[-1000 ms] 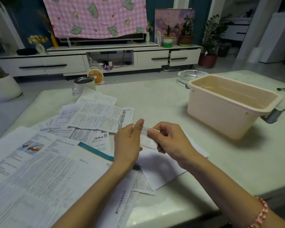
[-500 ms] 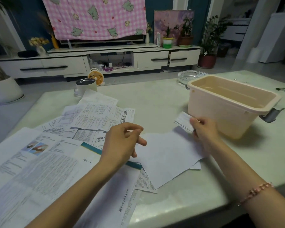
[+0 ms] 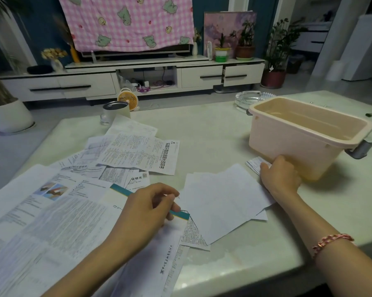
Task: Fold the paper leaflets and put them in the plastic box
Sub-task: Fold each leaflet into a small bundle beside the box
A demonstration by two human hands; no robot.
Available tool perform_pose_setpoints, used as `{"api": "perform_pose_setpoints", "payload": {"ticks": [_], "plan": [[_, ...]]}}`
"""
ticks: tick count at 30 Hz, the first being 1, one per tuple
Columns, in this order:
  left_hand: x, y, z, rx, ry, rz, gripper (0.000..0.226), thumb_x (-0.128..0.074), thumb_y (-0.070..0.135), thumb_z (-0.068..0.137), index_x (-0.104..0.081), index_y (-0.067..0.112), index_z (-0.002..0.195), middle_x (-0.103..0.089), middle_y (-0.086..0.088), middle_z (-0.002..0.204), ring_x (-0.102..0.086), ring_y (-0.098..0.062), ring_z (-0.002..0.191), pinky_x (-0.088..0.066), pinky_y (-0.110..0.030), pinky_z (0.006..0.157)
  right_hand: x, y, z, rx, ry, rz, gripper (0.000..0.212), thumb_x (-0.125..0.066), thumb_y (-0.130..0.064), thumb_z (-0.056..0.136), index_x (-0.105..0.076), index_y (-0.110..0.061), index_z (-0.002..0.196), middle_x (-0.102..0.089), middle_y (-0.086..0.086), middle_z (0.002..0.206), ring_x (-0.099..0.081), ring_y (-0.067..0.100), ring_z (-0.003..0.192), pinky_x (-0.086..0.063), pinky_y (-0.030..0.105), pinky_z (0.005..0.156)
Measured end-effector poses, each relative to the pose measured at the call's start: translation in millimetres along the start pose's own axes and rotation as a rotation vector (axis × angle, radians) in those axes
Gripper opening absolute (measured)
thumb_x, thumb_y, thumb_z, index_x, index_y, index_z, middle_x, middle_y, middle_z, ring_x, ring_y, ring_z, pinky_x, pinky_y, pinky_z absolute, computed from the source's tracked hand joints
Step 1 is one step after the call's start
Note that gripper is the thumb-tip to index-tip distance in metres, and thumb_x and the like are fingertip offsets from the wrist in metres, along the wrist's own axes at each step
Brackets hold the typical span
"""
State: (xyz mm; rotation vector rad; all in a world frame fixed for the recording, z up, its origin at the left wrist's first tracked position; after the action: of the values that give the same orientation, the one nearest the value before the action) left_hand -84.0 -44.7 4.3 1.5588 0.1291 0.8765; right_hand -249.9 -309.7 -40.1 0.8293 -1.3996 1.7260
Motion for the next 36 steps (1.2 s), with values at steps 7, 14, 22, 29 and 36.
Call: {"api": "perform_pose_setpoints", "payload": {"ticks": [7, 14, 22, 29, 36], "plan": [[-36, 3, 3, -0.286, -0.111, 0.417, 0.03, -0.046, 0.036, 0.095, -0.048, 0.032, 0.125, -0.047, 0.019, 0.118, -0.043, 0.002, 0.11, -0.035, -0.009, 0.091, 7, 2, -1, 0.03, -0.001, 0.023, 0.039, -0.054, -0.031, 0.093, -0.047, 0.001, 0.115, -0.043, 0.024, 0.121, -0.05, 0.043, 0.105, -0.041, 0.042, 0.084], [-85, -13, 10, -0.288, -0.411, 0.827, 0.102, -0.031, 0.083, 0.066, -0.012, 0.027, 0.149, 0.0, 0.001, 0.159, 0.004, -0.015, 0.145, 0.004, -0.03, 0.116, 24, 5, 9, 0.14, 0.093, 0.28, 0.018, -0.05, -0.013, 0.092, -0.06, 0.001, 0.097, -0.06, 0.02, 0.101, -0.048, 0.028, 0.082, -0.035, 0.031, 0.07], [-94, -6, 11, -0.498, -0.264, 0.916, 0.043, -0.04, 0.044, 0.092, -0.06, 0.012, 0.113, -0.057, -0.016, 0.122, -0.054, -0.029, 0.114, -0.042, -0.029, 0.091, 38, -9, -1, 0.196, -0.032, 0.527, 0.008, -0.053, -0.007, 0.088, -0.058, -0.009, 0.083, -0.058, 0.0, 0.073, -0.052, 0.019, 0.07, -0.032, 0.025, 0.065], [-74, 21, 8, -0.634, -0.158, 1.078, 0.051, -0.083, 0.017, 0.013, -0.048, 0.023, 0.049, -0.045, 0.004, 0.038, -0.046, -0.013, 0.03, 0.004, -0.018, 0.043, 52, -50, -66, 0.588, -0.869, 0.459, 0.03, -0.074, -0.033, 0.075, -0.063, -0.026, 0.102, -0.066, -0.011, 0.103, -0.06, 0.0, 0.096, -0.047, 0.013, 0.085], [-20, 37, 11, -0.863, 0.231, 0.692, 0.033, -0.07, 0.003, 0.07, -0.065, 0.009, 0.101, -0.069, -0.007, 0.09, -0.062, -0.023, 0.086, -0.051, -0.037, 0.085, 44, -63, -92, 0.973, -0.428, 0.178, 0.02, -0.058, -0.013, 0.089, -0.056, -0.023, 0.071, -0.054, -0.011, 0.065, -0.05, 0.01, 0.064, -0.04, 0.034, 0.065]]}}
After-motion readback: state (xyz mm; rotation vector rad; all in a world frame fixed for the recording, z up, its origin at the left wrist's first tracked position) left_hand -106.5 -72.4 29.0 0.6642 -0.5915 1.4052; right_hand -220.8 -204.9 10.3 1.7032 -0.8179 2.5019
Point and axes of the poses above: each hand's wrist, its own z-axis towards the middle knuckle, its own x-axis out of the back of the hand, y = z × x, the point moved 3 cm from there along z, towards the middle knuckle
